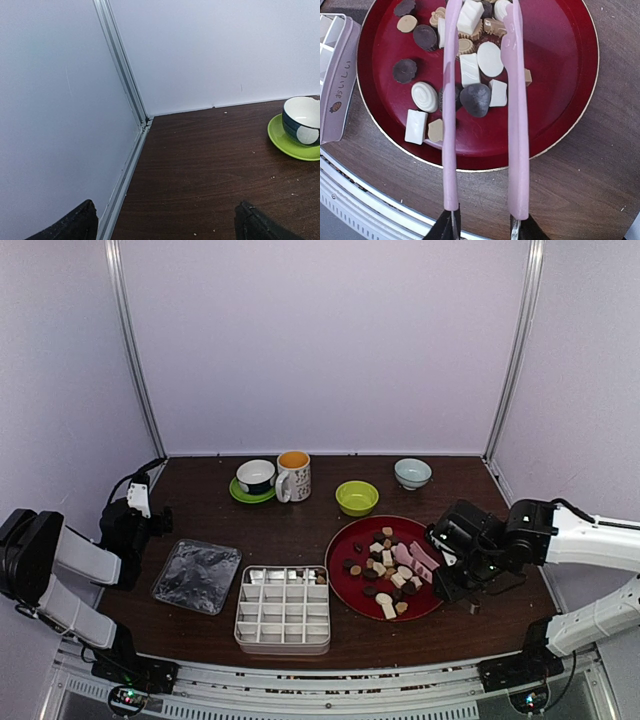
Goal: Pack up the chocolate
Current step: Pick up the fake chocolate from the plate.
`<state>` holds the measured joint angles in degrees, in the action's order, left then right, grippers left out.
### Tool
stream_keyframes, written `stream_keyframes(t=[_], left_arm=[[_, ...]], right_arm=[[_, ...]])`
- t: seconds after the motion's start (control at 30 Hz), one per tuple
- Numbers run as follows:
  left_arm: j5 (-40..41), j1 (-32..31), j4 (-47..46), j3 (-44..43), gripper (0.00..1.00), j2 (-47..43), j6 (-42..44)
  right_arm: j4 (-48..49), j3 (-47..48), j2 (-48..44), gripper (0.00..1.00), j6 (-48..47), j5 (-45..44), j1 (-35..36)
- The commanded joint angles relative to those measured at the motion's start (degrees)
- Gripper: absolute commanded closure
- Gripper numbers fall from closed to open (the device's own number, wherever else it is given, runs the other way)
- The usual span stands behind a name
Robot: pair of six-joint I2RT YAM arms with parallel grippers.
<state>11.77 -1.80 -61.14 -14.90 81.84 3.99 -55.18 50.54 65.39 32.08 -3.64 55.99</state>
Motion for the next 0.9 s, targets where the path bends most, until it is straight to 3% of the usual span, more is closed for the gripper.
stream_keyframes(t=[0.0, 0.27, 0.87], left_arm=[[0.35, 0.56, -1.37, -0.99, 0.02, -0.10, -0.04], [0.31, 0.54, -1.36, -0.93, 0.02, -0.07, -0.04], [0.29, 0.53, -1.38, -0.92, 0.02, -0.03, -0.03]], right_arm=[[-3.40, -0.03, -0.07, 0.65, 1.60, -0.04, -0.90], [-6.95, -1.93, -1.77, 0.66, 4.16, 0.50, -2.43], [-5.09, -3.92, -2.85, 0.64, 3.65, -0.14, -5.95]])
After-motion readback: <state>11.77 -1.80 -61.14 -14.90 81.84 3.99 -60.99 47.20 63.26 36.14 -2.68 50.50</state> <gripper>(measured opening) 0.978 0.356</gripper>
